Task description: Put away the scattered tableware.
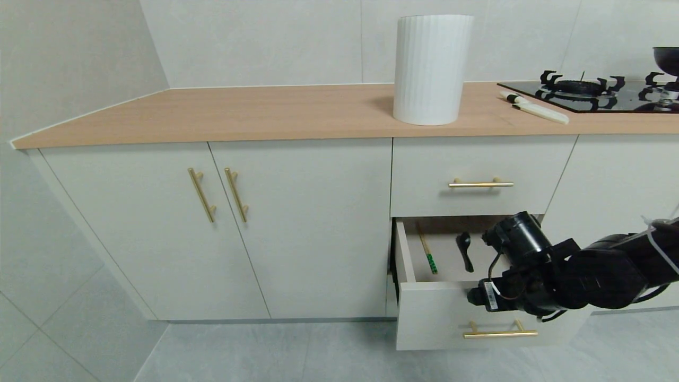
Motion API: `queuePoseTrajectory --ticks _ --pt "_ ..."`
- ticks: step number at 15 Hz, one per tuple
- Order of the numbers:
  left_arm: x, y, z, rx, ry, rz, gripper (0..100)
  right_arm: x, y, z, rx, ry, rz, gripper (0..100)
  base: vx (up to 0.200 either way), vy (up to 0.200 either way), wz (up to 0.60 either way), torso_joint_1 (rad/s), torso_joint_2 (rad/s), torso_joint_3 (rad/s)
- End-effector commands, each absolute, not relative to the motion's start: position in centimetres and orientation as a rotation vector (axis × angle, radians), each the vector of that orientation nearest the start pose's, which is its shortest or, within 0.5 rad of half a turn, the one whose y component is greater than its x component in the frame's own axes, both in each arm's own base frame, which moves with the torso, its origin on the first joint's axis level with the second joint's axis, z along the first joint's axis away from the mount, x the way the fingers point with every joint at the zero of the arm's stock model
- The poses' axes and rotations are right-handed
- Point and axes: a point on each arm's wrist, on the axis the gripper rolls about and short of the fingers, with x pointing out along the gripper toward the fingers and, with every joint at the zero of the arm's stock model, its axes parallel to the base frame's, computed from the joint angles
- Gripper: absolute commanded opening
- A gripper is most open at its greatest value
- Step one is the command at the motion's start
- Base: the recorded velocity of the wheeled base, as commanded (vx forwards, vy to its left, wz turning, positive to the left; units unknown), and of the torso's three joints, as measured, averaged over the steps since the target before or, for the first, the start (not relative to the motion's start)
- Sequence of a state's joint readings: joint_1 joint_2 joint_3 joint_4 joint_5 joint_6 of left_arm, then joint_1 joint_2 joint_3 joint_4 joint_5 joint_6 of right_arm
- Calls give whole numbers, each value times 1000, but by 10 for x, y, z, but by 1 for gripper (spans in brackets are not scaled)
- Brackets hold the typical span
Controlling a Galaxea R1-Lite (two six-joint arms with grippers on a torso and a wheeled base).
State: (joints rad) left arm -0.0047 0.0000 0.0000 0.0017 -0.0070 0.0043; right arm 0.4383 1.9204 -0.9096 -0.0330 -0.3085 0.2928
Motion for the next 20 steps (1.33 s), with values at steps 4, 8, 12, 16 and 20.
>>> queuePoseTrajectory --ticks 4,8,12,16,20 --pt "-23 0 75 5 2 -12 100 325 125 67 -55 894 -73 100 0 0 0 0 0 0" --pt "-23 0 75 5 2 -11 100 354 117 44 19 757 -131 100 0 0 0 0 0 0" --pt "-23 0 75 5 2 -12 100 372 115 20 35 653 -192 100 0 0 0 0 0 0" --pt "-23 0 76 5 0 -11 100 386 115 7 74 545 -199 100 0 0 0 0 0 0" --pt "-23 0 75 5 2 -12 100 397 114 3 106 469 -214 100 0 0 0 0 0 0"
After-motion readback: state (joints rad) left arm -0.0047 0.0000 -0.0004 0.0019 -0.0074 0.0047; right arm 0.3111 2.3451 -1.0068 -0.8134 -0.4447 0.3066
